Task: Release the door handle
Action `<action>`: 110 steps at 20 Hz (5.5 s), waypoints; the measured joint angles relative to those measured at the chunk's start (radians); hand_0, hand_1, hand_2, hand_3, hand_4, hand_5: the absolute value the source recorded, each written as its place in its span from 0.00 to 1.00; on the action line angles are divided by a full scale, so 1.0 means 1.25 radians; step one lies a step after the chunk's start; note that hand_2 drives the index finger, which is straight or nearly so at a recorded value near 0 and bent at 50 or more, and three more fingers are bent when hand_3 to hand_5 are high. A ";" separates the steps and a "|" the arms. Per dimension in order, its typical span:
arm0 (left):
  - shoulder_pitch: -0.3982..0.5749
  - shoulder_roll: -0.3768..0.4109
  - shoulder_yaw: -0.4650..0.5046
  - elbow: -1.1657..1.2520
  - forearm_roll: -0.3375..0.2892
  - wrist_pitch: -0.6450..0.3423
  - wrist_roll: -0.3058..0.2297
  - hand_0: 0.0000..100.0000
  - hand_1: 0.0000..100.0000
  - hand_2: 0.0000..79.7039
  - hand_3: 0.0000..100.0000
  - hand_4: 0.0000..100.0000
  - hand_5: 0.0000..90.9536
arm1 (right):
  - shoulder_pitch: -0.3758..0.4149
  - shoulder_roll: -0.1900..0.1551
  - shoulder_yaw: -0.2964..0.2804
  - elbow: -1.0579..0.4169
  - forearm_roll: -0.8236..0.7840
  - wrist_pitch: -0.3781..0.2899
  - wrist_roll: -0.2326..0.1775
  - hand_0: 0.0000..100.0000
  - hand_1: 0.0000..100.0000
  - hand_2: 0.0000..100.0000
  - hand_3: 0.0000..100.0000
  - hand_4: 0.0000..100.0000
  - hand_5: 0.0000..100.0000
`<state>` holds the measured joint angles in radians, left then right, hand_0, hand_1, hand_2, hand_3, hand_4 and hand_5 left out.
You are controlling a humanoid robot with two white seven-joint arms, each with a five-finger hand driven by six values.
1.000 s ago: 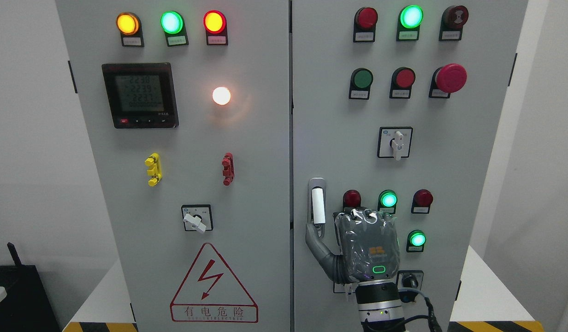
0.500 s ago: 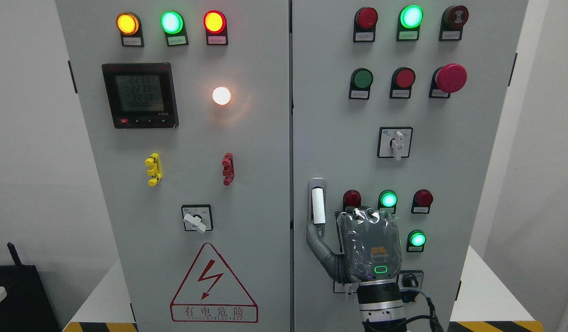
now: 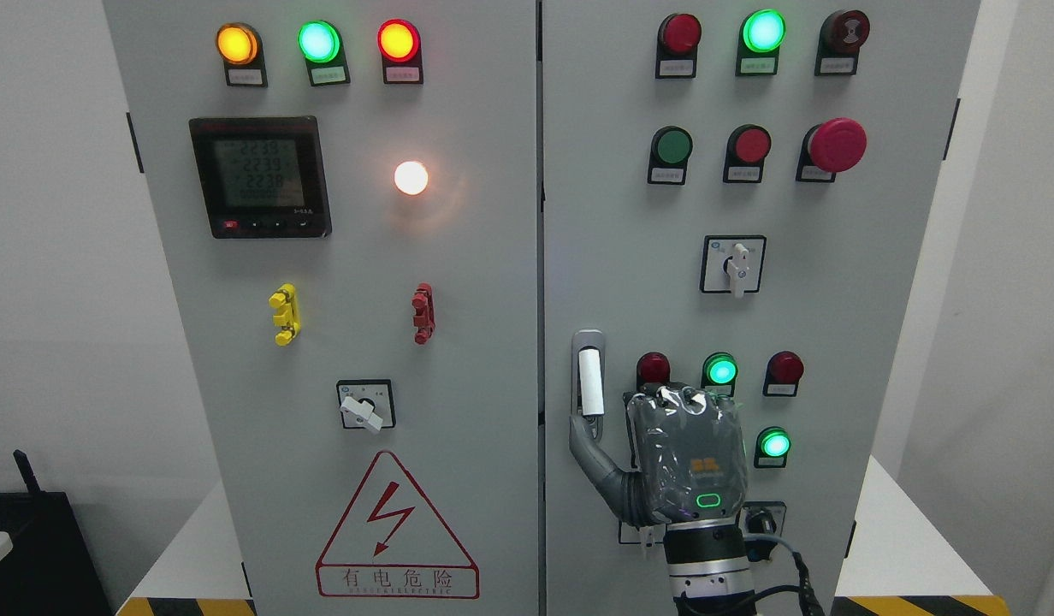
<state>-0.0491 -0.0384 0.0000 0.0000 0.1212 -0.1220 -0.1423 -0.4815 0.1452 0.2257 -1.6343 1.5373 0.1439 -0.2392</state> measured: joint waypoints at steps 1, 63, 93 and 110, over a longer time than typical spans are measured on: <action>0.000 0.000 0.000 0.000 0.000 0.000 0.000 0.12 0.39 0.00 0.00 0.00 0.00 | 0.000 0.000 0.000 0.000 0.000 0.000 0.000 0.38 0.10 1.00 1.00 1.00 0.98; 0.000 0.000 0.000 0.000 0.000 0.000 0.000 0.12 0.39 0.00 0.00 0.00 0.00 | -0.002 0.003 -0.031 -0.008 -0.008 0.008 -0.002 0.39 0.12 1.00 1.00 1.00 0.98; 0.000 0.000 0.000 0.000 0.000 0.000 0.000 0.12 0.39 0.00 0.00 0.00 0.00 | -0.001 0.001 -0.049 -0.015 -0.011 0.007 -0.001 0.39 0.13 1.00 1.00 1.00 0.98; 0.000 0.000 0.000 0.000 0.000 0.000 0.000 0.12 0.39 0.00 0.00 0.00 0.00 | -0.006 -0.002 -0.058 -0.015 -0.011 0.007 -0.001 0.40 0.14 1.00 1.00 1.00 0.98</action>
<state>-0.0491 -0.0385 0.0000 0.0000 0.1212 -0.1220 -0.1423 -0.4894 0.1432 0.1534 -1.6536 1.5233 0.1524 -0.2404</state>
